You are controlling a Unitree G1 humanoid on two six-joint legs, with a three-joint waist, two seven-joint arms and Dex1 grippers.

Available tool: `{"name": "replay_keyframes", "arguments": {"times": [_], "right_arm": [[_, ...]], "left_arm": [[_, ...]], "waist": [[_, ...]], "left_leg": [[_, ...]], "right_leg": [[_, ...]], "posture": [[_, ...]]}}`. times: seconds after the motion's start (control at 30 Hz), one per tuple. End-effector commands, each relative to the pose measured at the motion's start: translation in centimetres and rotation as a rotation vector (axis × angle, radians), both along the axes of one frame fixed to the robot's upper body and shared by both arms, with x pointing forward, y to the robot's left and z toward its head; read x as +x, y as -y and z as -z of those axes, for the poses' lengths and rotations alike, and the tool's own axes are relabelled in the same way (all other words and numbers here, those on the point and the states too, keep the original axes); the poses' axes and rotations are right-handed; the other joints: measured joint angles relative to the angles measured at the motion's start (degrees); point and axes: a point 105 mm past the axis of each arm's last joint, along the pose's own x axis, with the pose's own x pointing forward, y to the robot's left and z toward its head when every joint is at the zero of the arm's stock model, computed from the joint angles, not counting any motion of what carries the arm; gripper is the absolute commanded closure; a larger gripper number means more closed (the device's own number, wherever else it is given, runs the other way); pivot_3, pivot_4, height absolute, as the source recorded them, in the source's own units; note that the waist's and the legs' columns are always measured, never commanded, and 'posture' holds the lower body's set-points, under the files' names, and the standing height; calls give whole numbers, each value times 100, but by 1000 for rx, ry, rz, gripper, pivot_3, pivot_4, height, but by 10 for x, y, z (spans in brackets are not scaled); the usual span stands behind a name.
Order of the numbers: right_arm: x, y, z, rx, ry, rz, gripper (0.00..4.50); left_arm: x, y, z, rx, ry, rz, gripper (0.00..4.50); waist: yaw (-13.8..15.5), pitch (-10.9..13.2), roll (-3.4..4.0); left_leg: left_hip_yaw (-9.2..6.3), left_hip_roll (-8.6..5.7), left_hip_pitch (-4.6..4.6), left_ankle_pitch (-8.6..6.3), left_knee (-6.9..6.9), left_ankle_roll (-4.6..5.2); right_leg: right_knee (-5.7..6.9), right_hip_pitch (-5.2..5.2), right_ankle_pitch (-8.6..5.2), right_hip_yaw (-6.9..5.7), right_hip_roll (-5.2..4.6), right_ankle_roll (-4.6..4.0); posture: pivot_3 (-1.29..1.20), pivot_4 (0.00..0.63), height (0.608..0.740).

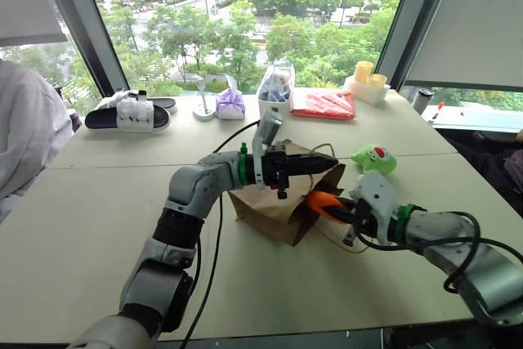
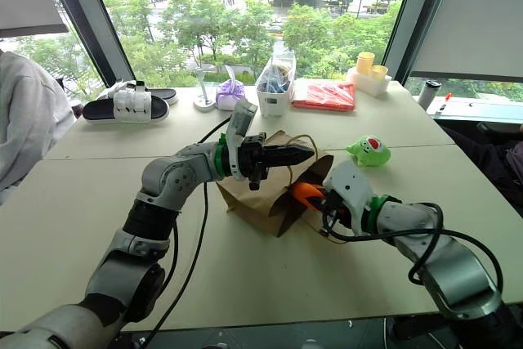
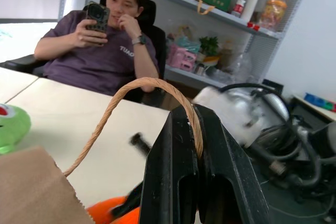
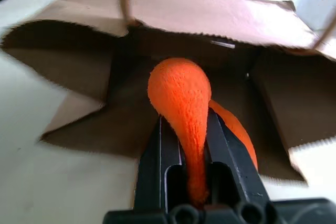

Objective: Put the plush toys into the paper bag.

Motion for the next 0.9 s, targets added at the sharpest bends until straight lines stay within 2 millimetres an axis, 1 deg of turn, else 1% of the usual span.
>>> {"name": "replay_keyframes", "arguments": {"times": [0.03, 0.1, 0.13, 0.2, 0.27, 0.37, 0.4, 0.43, 0.53, 0.57, 0.63, 0.7, 0.73, 0.8, 0.83, 0.9], "right_arm": [[26, -6, -3, -61, 105, 12, 4467], [39, -12, -1, -90, 133, 4, 4467], [41, -13, 1, -95, 140, -5, 4111], [41, -16, 3, -91, 131, -31, 3247], [40, -16, 2, -83, 131, -41, 2213], [36, -12, -5, -50, 155, -25, 683], [34, -11, -6, -39, 154, -25, 107], [30, -10, -9, -14, 152, -21, 42], [17, -2, -17, 58, 125, 0, 42], [12, 3, -23, 95, 107, 25, 42], [-8, 12, -38, 215, 21, 32, 42], [-25, 15, -47, 293, -52, 20, 42], [-34, 24, -57, 360, -71, 20, 42], [-37, 46, -76, 475, -55, 79, 42], [-34, 55, -82, 499, -29, 112, 42], [-20, 72, -89, 559, 20, 191, 42]], "left_arm": [[-9, -4, -18, -69, 7, 26, 4500], [-9, -5, -20, -87, -8, 20, 4500], [-7, -6, -21, -91, -8, 4, 4500], [-2, -7, -23, -96, -12, -36, 4500], [3, -9, -23, -97, -15, -62, 4500], [9, -11, -21, -94, -14, -99, 4500], [10, -11, -21, -93, -14, -103, 4500], [12, -11, -19, -87, -13, -117, 4500], [18, -11, -16, -73, -7, -145, 4500], [20, -11, -14, -65, -4, -154, 4500], [24, -10, -10, -56, -4, -169, 4500], [26, -10, -10, -56, -5, -172, 4500], [26, -9, -10, -58, -6, -167, 4500], [26, -7, -10, -60, -7, -159, 4500], [26, -6, -10, -60, -8, -155, 4500], [24, -4, -10, -61, -9, -148, 4500]], "waist": [[4, 1, -1], [-1, 0, -1], [0, 0, -1], [26, 0, -1], [14, 0, -1], [13, 0, -1], [15, 0, -1], [16, 0, -1], [17, 0, -1], [16, 0, -1], [27, 0, -1], [38, 0, -1], [46, 0, -1], [86, 0, -1], [95, 0, -1], [96, 0, -1]], "left_leg": [[-1, -1, -1, 0, 1, 0], [1, -2, -1, 2, 4, -4], [1, -2, 0, 3, 3, -5], [-2, -2, -2, 16, 1, -29], [-4, -3, -4, 19, -3, -33], [-3, -3, -5, 19, -5, -35], [-3, -3, -5, 19, -5, -35], [-3, -3, -4, 19, -5, -34], [-4, -3, -4, 17, -4, -30], [-4, -3, -3, 15, -3, -27], [-5, -3, -4, 12, -3, -22], [-17, -2, -5, 5, -3, -9], [-23, -2, -6, 4, -3, -8], [-25, -2, -4, -1, -2, 1], [-22, -2, -3, -1, 0, 2], [-15, -2, 0, -1, 2, 2]], "right_leg": [[0, 1, 0, -1, 0, 0], [0, -1, 0, 3, -1, 0], [0, -1, 0, 4, -1, -1], [0, -1, 0, 0, -1, -1], [-1, -4, 0, -1, -1, -1], [-2, -6, 0, 1, -1, 0], [-3, -6, 0, 0, -1, -1], [-3, -5, 0, 0, -1, -1], [-2, -3, 0, 0, -1, -1], [-2, -2, 0, 0, -1, -1], [-2, -3, 0, 1, -1, -1], [-3, -1, 1, 0, -1, -1], [-4, -2, 1, 0, -1, -1], [-6, 3, 1, 0, -2, -1], [-6, 4, 1, 1, -2, -2], [-6, 7, 1, 1, -2, -2]], "posture": [[0, 150, 740], [0, 150, 740], [0, 150, 740], [0, 150, 740], [0, 150, 740], [0, 150, 740], [0, 150, 740], [0, 150, 740], [0, 150, 740], [0, 150, 740], [0, 150, 740], [0, 150, 740], [0, 150, 740], [0, 150, 740], [0, 150, 740], [0, 150, 740]]}}
